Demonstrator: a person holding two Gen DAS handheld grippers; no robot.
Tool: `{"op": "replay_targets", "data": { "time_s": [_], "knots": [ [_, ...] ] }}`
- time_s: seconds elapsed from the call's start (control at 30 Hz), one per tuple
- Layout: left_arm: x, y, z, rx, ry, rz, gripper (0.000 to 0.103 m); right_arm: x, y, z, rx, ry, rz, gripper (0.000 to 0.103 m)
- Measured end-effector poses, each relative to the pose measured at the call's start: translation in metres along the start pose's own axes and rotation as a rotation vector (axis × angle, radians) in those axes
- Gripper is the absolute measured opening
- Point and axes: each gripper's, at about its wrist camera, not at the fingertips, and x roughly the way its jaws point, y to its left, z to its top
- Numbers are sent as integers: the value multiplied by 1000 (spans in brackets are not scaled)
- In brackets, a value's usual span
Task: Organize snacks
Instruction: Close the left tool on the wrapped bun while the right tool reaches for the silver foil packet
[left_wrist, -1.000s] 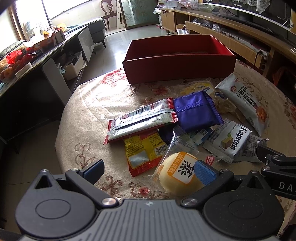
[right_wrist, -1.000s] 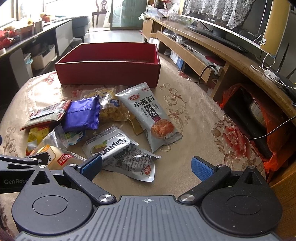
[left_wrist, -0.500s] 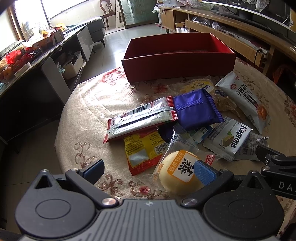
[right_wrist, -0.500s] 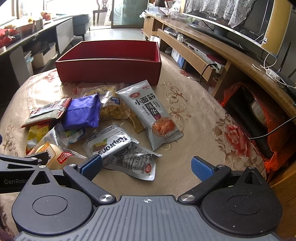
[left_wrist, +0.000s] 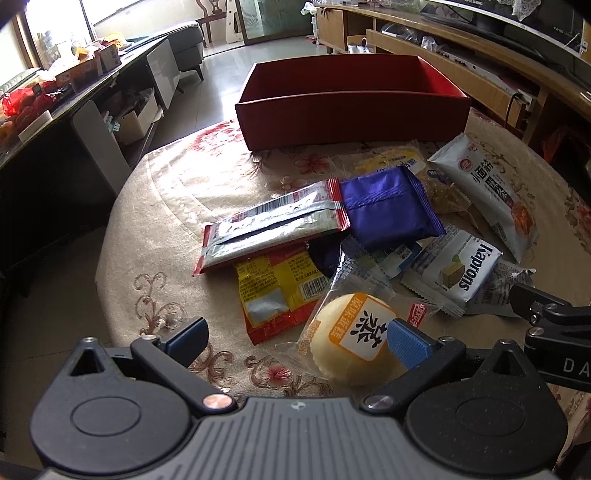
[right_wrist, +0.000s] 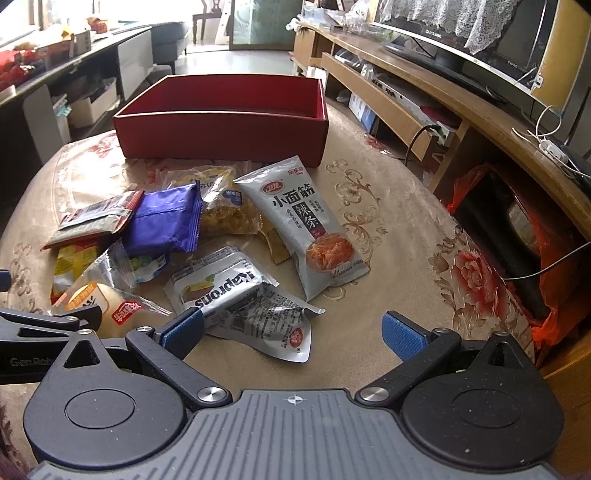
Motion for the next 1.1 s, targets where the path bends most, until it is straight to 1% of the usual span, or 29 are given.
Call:
{"op": "replay_targets", "data": {
  "time_s": [0.1,0.43,0.63,0.7,0.73,0.77,0.8,0.83,0.87,0.9,0.97,1.03,1.1],
  "knots": [
    [2,-3,2,5,2,-2,102,1,-1,0,-3,3,0,103],
    [12,-9,3,17,40,-54,102,3,-9,3,9,19,8,103],
    [23,-14,4,26,72,-78,102,6,-14,7,12,34,39,102],
    [28,-13,5,17,99,-89,94,7,-15,9,14,44,60,102],
    [31,-12,5,11,116,-92,92,8,-15,9,14,50,73,101],
    [34,-11,4,-1,135,-99,87,8,-15,10,12,57,85,101],
    [36,-8,4,-19,151,-109,77,9,-15,10,6,61,94,100],
    [38,-6,4,-35,167,-121,74,10,-14,11,-2,62,98,100],
    [39,-4,3,-45,168,-129,73,10,-13,12,-9,62,102,100],
    [37,-3,4,-50,168,-133,70,11,-12,13,-18,62,111,98],
    [35,-1,5,-60,169,-149,66,13,-10,16,-38,66,143,92],
    [34,1,5,-65,172,-159,64,18,-6,19,-57,85,171,86],
    [33,2,4,-65,172,-166,58,24,0,21,-87,104,199,81]
  ]
}}
